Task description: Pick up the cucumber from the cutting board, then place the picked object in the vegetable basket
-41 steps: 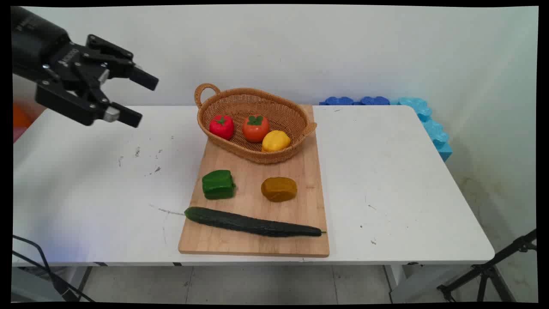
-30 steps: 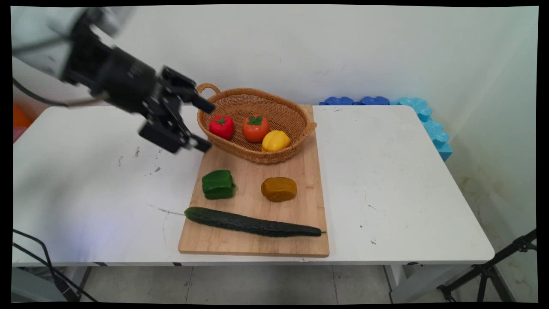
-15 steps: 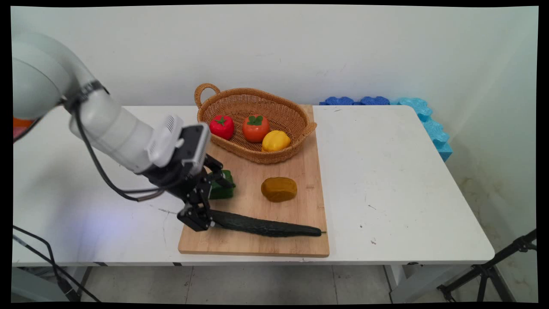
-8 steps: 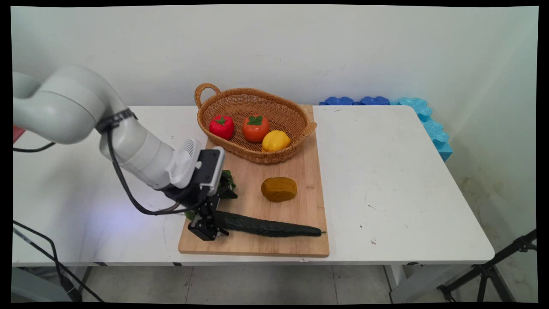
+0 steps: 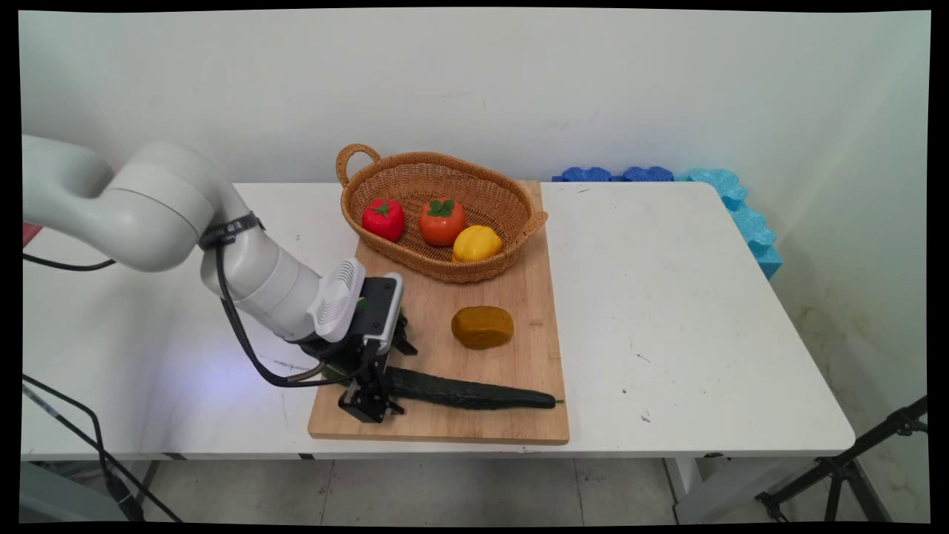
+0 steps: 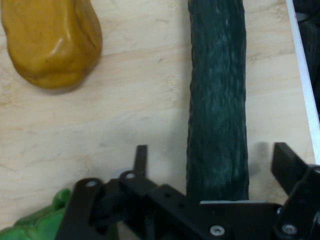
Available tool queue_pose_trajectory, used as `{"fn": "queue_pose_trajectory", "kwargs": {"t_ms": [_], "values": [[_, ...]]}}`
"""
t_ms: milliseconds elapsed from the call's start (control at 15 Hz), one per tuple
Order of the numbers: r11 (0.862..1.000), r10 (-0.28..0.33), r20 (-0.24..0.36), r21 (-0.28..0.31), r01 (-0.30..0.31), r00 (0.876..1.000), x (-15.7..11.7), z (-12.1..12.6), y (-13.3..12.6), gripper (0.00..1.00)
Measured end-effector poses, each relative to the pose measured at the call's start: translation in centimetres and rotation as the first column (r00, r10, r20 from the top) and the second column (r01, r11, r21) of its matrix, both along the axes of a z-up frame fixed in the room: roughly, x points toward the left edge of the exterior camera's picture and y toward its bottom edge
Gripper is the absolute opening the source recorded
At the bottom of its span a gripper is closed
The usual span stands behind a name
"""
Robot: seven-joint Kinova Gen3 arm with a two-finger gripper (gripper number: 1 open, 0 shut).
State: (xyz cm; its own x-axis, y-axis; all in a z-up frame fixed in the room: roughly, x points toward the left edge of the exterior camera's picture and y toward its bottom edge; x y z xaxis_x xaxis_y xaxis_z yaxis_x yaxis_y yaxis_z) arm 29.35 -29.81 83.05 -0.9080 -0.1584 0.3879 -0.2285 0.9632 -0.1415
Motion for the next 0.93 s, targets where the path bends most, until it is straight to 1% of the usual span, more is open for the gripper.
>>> {"fn": "queue_pose_trajectory", "kwargs": {"t_ms": [67,333,533,800,933], "values": [[1.000,-0.001,0.001,-0.001,0.001,1.000,-0.1,-0.2,-0.1,0.00],[1.000,-0.006,0.002,-0.002,0.006,1.000,-0.4,-0.6,-0.2,0.00],[1.000,-0.014,-0.007,-0.002,0.014,1.000,-0.3,-0.1,-0.4,0.00],[1.000,-0.019,-0.045,0.016,0.020,0.999,0.1,2.5,0.0,0.00],[0.999,-0.023,-0.066,0.025,0.025,0.998,0.5,4.4,0.3,0.00]]}}
